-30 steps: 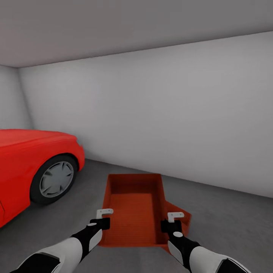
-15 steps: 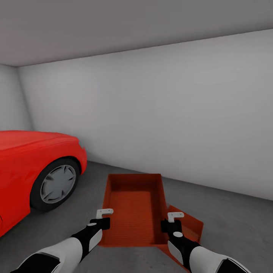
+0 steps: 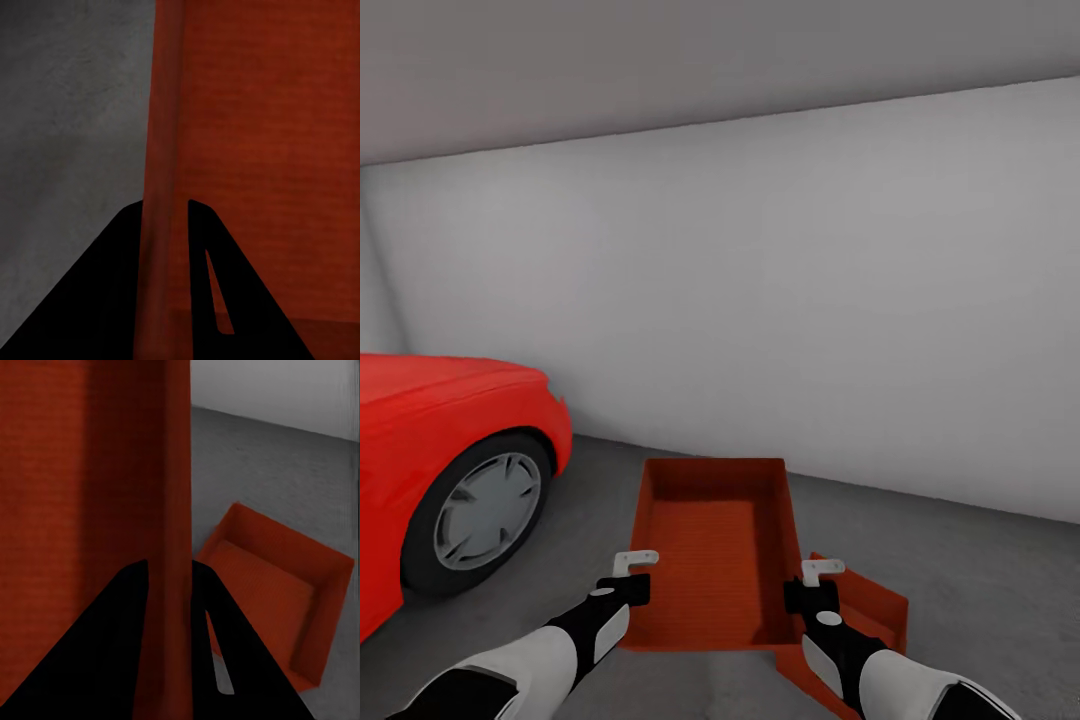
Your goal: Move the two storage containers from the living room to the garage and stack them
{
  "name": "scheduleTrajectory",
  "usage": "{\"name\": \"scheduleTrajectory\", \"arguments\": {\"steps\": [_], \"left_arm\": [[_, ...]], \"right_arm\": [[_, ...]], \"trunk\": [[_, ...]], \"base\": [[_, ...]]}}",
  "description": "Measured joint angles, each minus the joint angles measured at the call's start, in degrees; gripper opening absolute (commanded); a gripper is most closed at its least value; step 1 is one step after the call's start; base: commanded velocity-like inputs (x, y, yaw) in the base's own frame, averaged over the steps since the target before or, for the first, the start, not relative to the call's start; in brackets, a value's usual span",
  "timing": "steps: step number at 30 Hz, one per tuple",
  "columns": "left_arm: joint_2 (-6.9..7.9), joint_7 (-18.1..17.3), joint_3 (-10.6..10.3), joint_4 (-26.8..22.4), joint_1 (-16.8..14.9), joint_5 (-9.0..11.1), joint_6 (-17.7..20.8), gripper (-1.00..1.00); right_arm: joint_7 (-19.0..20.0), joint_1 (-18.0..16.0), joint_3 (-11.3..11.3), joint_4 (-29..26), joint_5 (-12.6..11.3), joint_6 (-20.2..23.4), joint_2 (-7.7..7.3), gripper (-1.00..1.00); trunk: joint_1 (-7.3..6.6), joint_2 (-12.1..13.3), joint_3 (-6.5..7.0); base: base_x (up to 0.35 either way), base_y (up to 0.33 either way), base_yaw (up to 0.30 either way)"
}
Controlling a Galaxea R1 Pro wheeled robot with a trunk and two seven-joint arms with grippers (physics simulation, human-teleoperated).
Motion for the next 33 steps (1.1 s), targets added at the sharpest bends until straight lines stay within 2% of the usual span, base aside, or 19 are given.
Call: {"name": "scheduleTrajectory", "arguments": {"steps": [25, 33], "left_arm": [[-0.01, 0.01, 0.07, 0.0, 0.0, -0.04, -0.03, -1.0], [0.03, -0.02, -0.03, -0.1, 0.01, 0.0, 0.1, -1.0]], "right_arm": [[0.04, -0.03, 0.02, 0.01, -0.01, -0.01, -0.01, -1.0], [0.03, -0.01, -0.05, 0.03, -0.01, -0.01, 0.02, -1.0]], "trunk": [[0.0, 0.0, -0.41], [0.02, 0.0, -0.58]], "base": [[0.279, 0.257, -0.269], [0.135, 0.066, -0.269]]}}
